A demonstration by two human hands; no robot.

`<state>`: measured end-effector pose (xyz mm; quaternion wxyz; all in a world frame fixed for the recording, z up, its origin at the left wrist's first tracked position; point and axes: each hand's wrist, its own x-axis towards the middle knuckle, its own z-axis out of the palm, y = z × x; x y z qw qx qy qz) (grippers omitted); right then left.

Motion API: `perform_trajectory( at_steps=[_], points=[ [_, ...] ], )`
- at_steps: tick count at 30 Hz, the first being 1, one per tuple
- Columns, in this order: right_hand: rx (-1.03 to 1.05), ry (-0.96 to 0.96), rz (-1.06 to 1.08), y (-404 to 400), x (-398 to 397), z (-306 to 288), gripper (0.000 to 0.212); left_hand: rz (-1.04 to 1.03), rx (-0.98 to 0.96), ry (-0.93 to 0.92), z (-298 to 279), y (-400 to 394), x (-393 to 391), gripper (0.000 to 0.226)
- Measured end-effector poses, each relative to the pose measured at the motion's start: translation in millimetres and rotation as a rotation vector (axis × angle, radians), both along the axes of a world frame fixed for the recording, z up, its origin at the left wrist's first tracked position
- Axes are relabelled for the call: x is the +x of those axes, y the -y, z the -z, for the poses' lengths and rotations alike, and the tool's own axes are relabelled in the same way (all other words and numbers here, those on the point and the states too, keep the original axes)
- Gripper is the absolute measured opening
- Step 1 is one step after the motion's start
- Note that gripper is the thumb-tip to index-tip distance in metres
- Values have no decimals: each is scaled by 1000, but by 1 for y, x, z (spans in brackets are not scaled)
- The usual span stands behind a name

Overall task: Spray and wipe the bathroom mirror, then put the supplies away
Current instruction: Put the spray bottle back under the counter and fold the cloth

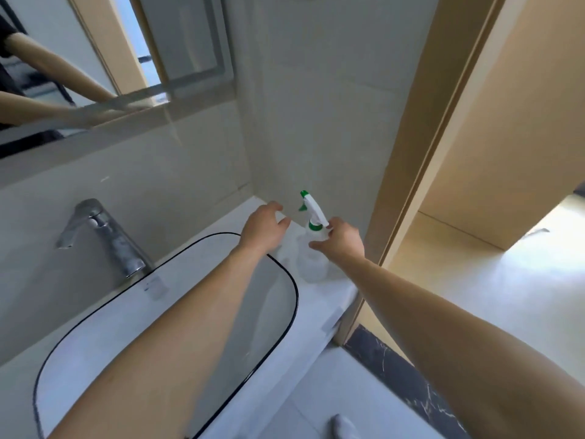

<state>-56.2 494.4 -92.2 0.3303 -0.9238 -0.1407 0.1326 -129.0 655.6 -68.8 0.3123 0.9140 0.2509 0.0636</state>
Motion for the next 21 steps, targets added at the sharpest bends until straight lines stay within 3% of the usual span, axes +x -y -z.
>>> perform_trajectory(
  at_steps=[11, 21],
  points=[
    [163, 44, 195, -27, -6, 29, 49, -10, -90, 25, 28, -14, -8, 42],
    [398, 94, 206, -29, -2, 55, 38, -117, -442, 115, 52, 3, 30, 42]
  ],
)
